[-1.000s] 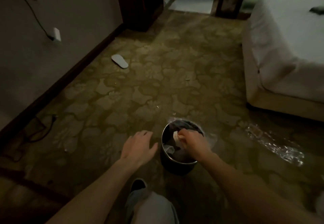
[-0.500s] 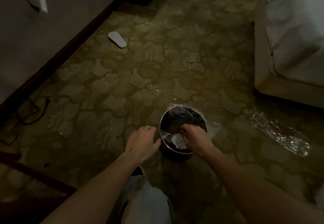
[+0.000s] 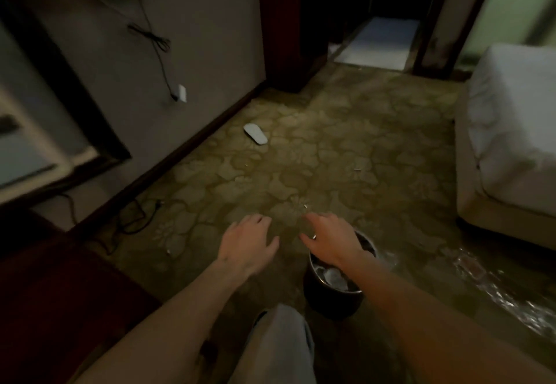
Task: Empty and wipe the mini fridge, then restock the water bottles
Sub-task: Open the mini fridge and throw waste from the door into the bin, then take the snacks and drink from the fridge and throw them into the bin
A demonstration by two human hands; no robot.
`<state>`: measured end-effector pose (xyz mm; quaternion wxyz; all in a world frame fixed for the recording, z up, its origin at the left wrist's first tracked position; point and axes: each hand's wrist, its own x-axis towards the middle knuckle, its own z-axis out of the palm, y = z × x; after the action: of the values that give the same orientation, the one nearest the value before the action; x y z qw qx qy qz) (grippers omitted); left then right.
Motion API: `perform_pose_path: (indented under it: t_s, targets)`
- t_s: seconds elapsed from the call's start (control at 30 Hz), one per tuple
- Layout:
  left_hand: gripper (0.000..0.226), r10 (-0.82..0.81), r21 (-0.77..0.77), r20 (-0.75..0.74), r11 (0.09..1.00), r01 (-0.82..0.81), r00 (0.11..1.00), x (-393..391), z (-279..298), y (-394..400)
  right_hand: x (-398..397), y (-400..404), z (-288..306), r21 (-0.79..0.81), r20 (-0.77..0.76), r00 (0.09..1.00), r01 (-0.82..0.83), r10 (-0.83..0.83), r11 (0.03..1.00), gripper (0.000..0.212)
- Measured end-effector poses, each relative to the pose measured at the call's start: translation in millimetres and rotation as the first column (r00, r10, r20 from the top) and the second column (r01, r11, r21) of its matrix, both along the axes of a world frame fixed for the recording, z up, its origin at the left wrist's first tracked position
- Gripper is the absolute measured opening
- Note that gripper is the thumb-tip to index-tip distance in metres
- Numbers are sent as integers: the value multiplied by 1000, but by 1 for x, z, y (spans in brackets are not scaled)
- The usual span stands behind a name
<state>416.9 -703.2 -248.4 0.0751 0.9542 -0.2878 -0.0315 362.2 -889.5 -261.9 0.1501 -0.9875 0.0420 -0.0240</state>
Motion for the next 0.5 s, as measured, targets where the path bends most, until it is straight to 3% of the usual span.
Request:
perform_pose_path:
  t_s: [0.23, 0.5]
  targets:
    - [45, 106, -47, 177, 994, -100, 978, -33, 96, 84, -12, 86, 100, -35, 106, 985, -131, 134, 991, 51]
    - [44, 219, -102, 390, 976, -195, 894, -93, 184, 193, -35, 192, 187, -101, 227, 921, -300, 316, 949, 62]
